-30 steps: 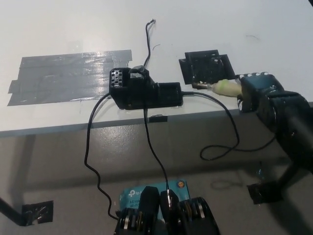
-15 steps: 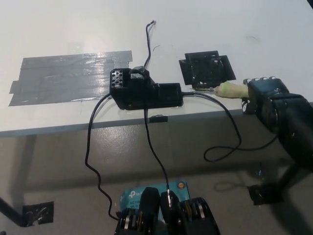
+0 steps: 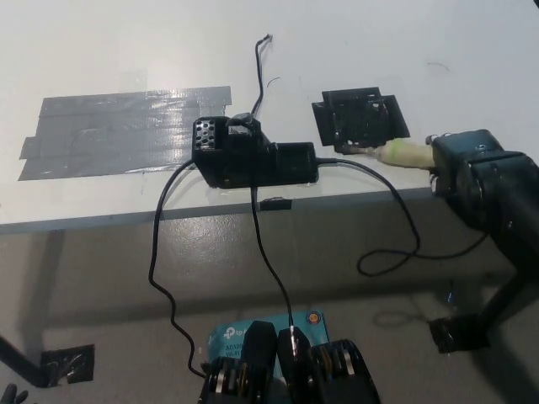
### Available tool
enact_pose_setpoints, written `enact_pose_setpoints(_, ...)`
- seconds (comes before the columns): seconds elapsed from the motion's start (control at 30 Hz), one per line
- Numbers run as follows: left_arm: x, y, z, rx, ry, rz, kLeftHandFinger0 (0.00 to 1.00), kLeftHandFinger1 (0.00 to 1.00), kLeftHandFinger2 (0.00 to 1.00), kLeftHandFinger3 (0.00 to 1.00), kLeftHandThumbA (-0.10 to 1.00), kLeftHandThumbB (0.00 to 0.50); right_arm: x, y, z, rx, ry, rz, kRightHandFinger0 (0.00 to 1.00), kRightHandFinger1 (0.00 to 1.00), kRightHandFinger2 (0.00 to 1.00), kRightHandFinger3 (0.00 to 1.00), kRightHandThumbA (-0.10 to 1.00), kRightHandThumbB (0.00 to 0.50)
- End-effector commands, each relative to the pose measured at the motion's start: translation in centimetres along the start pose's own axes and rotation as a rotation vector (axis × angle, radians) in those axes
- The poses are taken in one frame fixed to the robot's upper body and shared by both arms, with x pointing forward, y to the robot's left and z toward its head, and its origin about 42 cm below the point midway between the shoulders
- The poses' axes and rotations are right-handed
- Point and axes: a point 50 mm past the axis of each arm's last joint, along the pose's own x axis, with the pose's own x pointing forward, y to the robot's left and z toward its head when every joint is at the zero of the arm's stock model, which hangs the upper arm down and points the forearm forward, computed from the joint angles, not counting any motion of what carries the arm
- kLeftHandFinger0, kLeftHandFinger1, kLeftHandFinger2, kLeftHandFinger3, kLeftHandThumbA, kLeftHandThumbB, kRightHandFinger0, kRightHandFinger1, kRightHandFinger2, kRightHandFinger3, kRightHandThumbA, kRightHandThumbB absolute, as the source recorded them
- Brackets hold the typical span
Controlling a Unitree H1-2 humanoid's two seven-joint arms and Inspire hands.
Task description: The robot uses its right hand to grab and lift the soldering gun kept on the middle of the table and puts it in its base
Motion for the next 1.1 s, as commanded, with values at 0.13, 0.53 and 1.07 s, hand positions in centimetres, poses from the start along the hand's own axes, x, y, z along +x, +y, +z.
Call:
enact_pose_setpoints(0.13,0.3,0.5,0.8,0.066,-0.025,-0.043,1.00,1.00,1.00,1.00,1.00,0.469,0.0,4.1,-2.1,-0.231,0.003,-0.064,0.00,0.24,0.42,0.77,-0.10,0.289)
enact_pose_setpoints(0.53,0.5,0.7,0.7,0.113,-0.024,-0.056,1.00,1.00,1.00,1.00,1.00,0.483,-0.2,6.2,-2.8,-0.202,-0.082,-0.275,0.03,0.29,0.48,0.32,0.24,0.104)
enact_pose_setpoints(1.07,0.3,0.7,0.5,0.110,-0.008,-0.069,1.00,1.00,1.00,1.00,1.00,0.500,-0.8,4.8,-4.2,-0.057,-0.174,-0.414,0.00,0.25,0.49,0.17,-0.10,0.088)
